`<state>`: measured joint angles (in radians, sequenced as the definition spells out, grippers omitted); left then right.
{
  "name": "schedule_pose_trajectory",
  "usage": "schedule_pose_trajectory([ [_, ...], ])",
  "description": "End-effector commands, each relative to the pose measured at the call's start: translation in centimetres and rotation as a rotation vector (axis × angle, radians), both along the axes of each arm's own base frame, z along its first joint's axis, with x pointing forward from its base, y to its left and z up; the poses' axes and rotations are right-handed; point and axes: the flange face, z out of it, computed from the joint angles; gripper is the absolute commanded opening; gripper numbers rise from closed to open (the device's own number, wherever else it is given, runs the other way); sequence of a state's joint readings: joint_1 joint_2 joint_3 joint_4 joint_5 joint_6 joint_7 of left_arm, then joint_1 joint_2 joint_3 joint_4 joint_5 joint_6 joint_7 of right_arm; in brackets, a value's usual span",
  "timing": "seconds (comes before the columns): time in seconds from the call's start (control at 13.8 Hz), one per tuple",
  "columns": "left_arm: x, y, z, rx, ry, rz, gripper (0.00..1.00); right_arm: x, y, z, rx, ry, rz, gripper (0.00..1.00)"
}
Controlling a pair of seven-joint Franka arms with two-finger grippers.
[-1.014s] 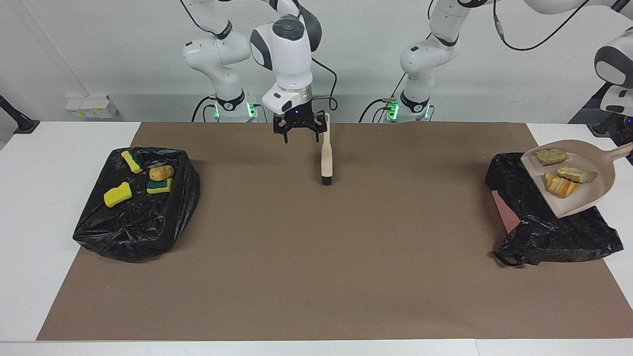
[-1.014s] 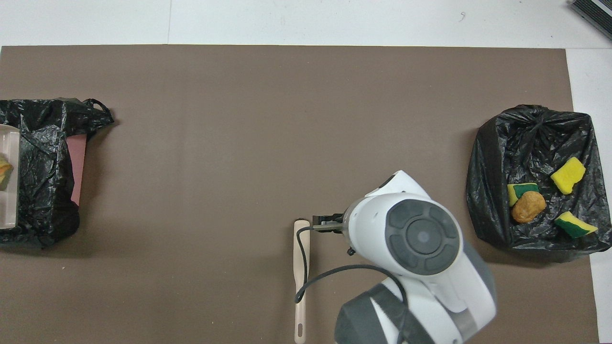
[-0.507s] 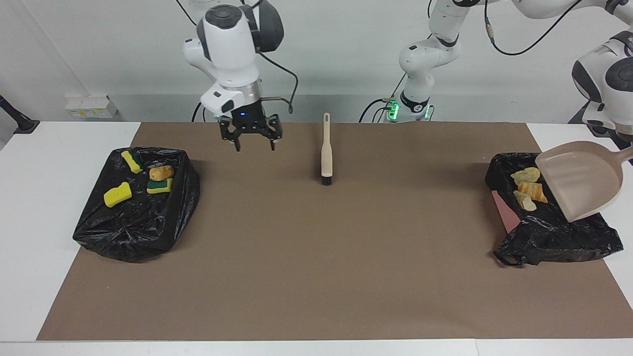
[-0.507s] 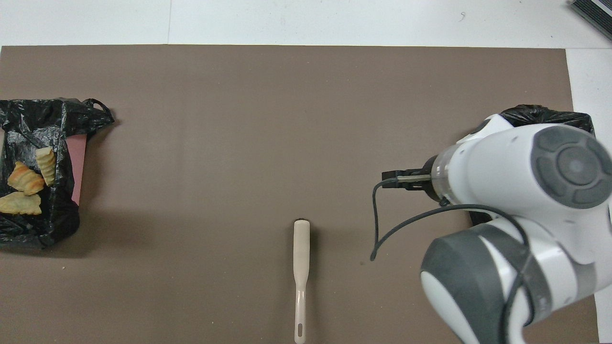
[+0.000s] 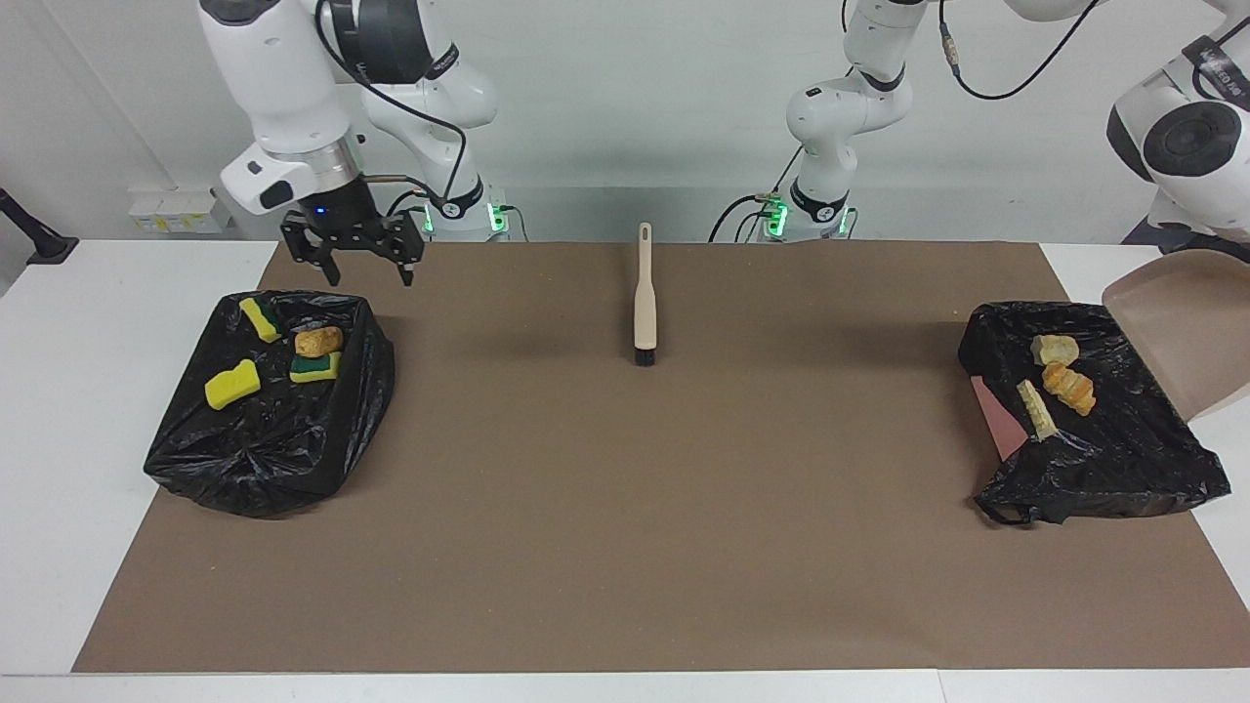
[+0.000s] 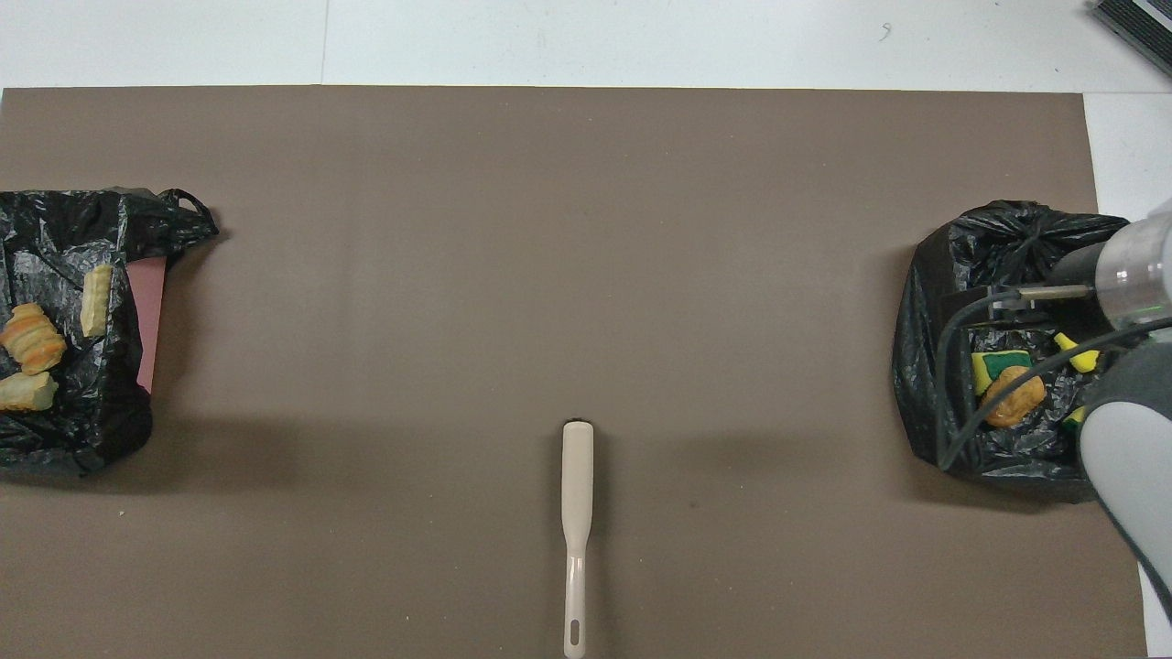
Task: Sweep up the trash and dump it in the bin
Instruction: 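Lay the brush down and move the right gripper back to its bag, then bring the empty dustpan back to the table center with the left gripper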
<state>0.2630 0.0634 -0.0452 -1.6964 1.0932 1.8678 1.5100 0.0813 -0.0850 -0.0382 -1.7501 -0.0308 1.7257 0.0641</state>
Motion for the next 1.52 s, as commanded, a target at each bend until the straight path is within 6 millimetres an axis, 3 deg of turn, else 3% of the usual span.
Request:
schedule_pose_trajectory([
  [0.0,-0.2,-3.7,0.7,0.007,-0.015,0.014,0.00,-0.9,-2.3,3.0,-0.028,-0.010,0.023,1.00],
  [0.14,-0.2,-6.9,0.2,-0.071,-0.064,0.075,0.00,-1.7,-3.6,6.5,-0.029,-0.003,0.046,1.00],
  [0.43,-0.6,-14.6,-1.5,-0.257,-0.212,0.248,0.00,-2.0,-4.1,6.4,-0.022,0.007,0.025,1.00],
  [0.58,-1.0,-17.6,-2.3,-0.349,-0.278,0.344,0.00,-2.0,-6.0,6.5,-0.020,0.002,-0.001,1.00],
  [0.94,-2.2,-23.3,-3.7,-0.579,-0.424,0.647,0.00,-2.0,-5.9,6.4,-0.022,-0.006,-0.002,1.00],
  [1.45,-4.4,-35.8,-3.6,-0.771,-0.575,0.990,0.00,-2.0,-5.1,6.4,-0.009,-0.004,0.007,1.00],
])
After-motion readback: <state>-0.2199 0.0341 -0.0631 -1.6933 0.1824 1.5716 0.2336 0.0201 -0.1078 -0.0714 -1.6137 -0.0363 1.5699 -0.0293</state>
